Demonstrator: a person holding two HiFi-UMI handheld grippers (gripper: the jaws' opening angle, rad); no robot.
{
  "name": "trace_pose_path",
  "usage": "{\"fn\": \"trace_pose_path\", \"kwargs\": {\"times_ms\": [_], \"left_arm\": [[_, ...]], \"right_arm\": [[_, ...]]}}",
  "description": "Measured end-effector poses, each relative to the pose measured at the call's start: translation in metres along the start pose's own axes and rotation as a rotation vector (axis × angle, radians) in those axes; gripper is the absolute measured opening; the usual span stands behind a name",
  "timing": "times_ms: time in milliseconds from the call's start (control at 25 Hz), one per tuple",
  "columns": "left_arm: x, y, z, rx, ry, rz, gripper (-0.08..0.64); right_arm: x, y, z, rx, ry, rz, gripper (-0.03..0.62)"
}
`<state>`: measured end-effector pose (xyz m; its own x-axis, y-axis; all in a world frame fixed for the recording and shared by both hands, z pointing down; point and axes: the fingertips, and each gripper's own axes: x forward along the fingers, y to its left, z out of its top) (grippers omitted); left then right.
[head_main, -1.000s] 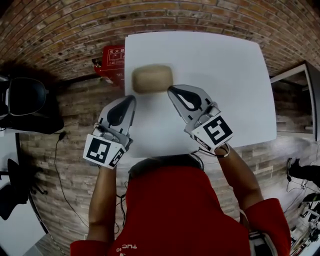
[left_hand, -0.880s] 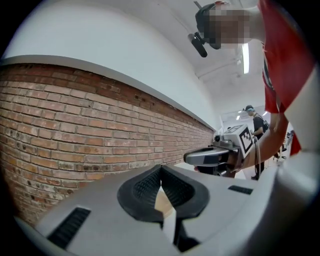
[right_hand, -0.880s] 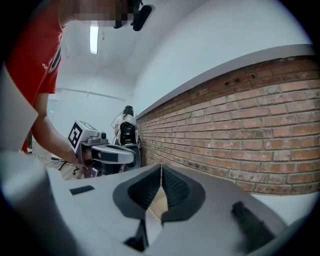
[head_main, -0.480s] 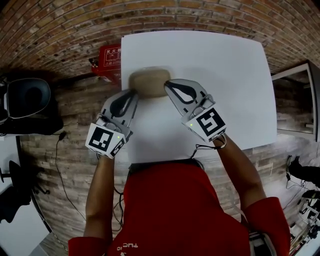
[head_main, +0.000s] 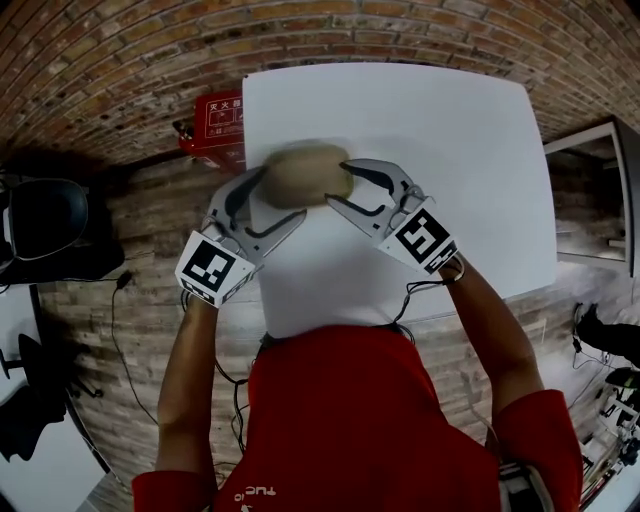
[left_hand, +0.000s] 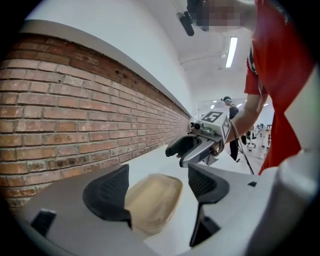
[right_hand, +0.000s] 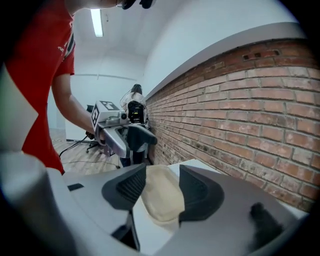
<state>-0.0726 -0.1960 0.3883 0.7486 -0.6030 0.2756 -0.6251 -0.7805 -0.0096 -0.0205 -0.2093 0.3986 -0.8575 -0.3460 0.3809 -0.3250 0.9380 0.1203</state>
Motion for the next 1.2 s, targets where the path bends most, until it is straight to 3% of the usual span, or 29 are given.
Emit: {"fn": "trace_pose_path", "kwargs": {"times_ms": [200, 600, 920, 1200], "left_arm": [[0.013, 0.006, -0.025, 0.06, 0.089, -0.104, 0.455], [0.034, 0.026, -0.077, 0.163, 0.33, -0.241, 0.575], [0.039, 0.04, -0.104, 0.114, 0.446, -0.325, 0.58], [0.044, 0.036, -0.117, 0.128, 0.517, -0.394, 0.58]], "right_arm": [[0.009, 0.01, -0.033, -0.148, 0.145, 0.079, 0.276], [0.013, 0.0, -0.079, -0.466, 0.347, 0.145, 0.308], [0.022, -0.007, -0.092, -0.6, 0.372, 0.145, 0.311], [0.029, -0.007, -0.108, -0.692, 0.414, 0.176, 0.31]]}}
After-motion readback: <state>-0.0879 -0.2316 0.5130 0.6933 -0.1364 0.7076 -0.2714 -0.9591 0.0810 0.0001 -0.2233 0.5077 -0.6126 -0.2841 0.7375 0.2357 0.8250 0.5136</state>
